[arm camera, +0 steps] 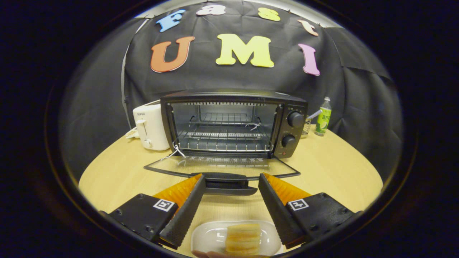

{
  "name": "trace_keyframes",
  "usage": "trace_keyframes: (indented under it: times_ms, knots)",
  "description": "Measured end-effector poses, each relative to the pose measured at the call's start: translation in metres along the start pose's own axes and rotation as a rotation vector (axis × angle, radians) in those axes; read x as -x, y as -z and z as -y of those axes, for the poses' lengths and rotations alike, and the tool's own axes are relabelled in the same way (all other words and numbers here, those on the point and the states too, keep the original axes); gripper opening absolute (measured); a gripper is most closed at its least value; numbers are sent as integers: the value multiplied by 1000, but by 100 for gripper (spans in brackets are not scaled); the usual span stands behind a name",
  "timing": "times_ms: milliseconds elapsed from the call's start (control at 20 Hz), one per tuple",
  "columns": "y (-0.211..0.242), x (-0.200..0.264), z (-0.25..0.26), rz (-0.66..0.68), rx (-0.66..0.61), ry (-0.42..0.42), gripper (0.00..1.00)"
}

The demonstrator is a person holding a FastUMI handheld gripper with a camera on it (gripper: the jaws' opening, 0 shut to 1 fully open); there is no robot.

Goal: Open the toaster oven, put the food inside, and close the toaster oven door.

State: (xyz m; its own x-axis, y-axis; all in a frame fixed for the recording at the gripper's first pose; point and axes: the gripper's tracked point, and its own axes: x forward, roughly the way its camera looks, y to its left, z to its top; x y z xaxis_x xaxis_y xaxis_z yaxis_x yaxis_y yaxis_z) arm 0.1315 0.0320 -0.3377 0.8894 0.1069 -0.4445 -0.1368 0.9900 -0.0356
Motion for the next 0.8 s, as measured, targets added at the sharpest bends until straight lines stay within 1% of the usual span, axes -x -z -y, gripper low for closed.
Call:
trace_keyframes:
  times_ms: [200,250,350,550,800]
  knots:
    - [11,-3,-2,-42,15,2,99]
    - [9,-3,-2,-40,20,3,99]
    - [2,3,3,-6,25,37,100]
    - [0,29,2,4,7,17,100]
    - [22,71,8,-10,35,-5,99]
